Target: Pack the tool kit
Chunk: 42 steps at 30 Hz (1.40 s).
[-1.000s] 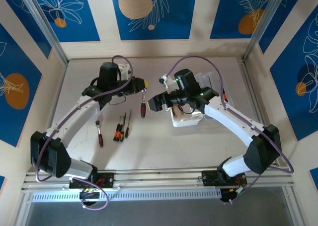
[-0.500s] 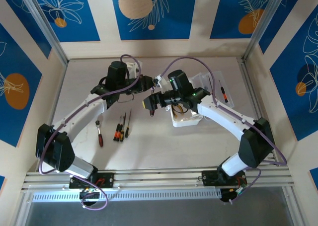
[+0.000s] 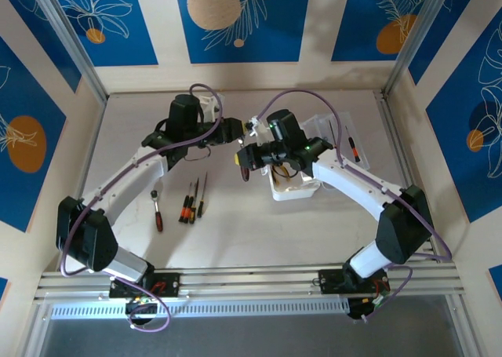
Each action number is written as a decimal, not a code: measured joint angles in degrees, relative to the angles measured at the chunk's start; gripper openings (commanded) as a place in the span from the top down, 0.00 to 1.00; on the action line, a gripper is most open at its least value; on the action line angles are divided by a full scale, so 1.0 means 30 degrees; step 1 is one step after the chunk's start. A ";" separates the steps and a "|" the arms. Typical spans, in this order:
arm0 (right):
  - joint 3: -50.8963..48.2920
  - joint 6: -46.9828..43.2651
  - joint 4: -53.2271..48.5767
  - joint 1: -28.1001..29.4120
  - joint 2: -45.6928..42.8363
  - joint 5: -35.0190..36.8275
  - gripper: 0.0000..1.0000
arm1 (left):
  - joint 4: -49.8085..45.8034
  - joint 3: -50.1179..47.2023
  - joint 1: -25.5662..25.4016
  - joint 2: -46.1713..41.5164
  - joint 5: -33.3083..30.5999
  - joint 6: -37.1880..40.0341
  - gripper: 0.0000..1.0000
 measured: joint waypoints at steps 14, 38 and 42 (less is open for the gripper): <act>0.0444 -0.2477 -0.6608 -0.4524 -0.1231 0.5107 1.00 | -0.6856 -0.0408 0.3577 -0.3075 -0.5982 0.5085 0.00; 0.1581 -0.2907 -0.8371 -0.4787 0.3585 1.5242 1.00 | -0.8080 -0.4306 0.3585 -0.3468 -0.6812 0.5770 0.00; 0.1443 -0.3104 -0.7737 -0.4605 0.3606 1.5817 1.00 | -0.7890 -0.4320 0.3585 -0.3468 -0.6747 0.5770 0.00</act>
